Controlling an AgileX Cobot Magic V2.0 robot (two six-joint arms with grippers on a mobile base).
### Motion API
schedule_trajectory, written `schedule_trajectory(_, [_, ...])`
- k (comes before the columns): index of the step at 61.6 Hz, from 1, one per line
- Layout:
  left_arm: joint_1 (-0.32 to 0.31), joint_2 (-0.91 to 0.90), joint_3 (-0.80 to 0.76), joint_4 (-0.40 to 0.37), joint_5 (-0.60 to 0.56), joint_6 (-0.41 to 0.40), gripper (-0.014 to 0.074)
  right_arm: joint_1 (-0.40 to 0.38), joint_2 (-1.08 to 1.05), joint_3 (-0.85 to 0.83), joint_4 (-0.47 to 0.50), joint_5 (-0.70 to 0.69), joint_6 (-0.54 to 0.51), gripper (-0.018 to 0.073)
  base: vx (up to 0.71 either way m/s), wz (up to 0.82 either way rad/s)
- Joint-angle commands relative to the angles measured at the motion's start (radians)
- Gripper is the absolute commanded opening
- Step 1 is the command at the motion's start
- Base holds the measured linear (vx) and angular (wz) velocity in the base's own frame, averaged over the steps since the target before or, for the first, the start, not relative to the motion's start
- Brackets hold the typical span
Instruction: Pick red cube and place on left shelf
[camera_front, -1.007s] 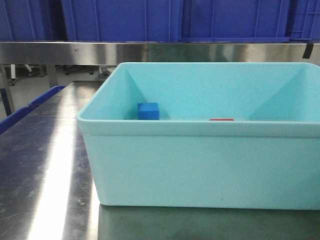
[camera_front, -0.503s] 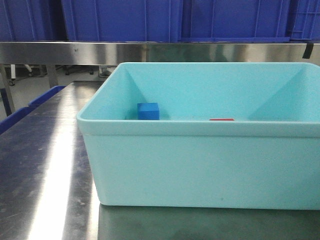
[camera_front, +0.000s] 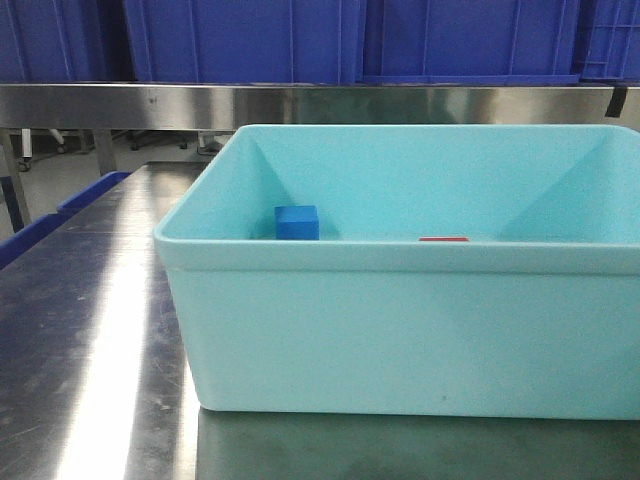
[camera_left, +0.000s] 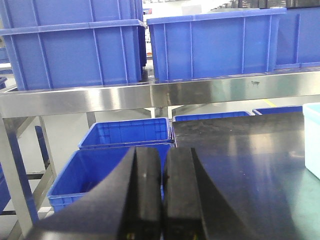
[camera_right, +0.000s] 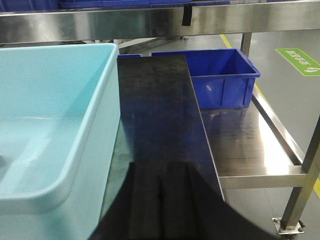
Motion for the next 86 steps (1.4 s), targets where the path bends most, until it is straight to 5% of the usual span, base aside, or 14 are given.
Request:
schedule_trajectory(1, [0.000, 0.008, 0.022, -0.009, -0.084, -0.002, 0.0106, 0.000, -0.018, -0.025, -0.017, -0.114, -0.005, 0.0047, 0.00, 0.00])
schedule_trajectory(19, [0.000, 0.008, 0.022, -0.009, -0.084, -0.002, 0.0106, 0.000, 0.031, -0.043, -0.016, -0.404, -0.004, 0.0047, 0.00, 0.00])
schedule_trajectory(49, [0.000, 0.008, 0.022, -0.009, -0.084, -0.002, 0.0106, 0.018, 0.830, -0.583, 0.046, -0.170, 0.052, 0.0047, 0.00, 0.00])
schedule_trajectory(76, [0.000, 0.008, 0.022, -0.009, -0.084, -0.002, 0.0106, 0.406, 1.275, -1.031, 0.085, 0.081, 0.059, 0.0060, 0.00, 0.00])
schedule_trajectory(81, [0.000, 0.008, 0.022, -0.009, -0.084, -0.002, 0.0106, 0.457, 1.338, -1.058, 0.081, 0.093, 0.047, 0.0135, 0.00, 0.00])
schedule_trajectory(86, [0.000, 0.008, 0.022, -0.009, -0.084, -0.002, 0.0106, 0.497, 1.383, -1.062, 0.075, 0.089, 0.020, 0.0323, 0.00, 0.00])
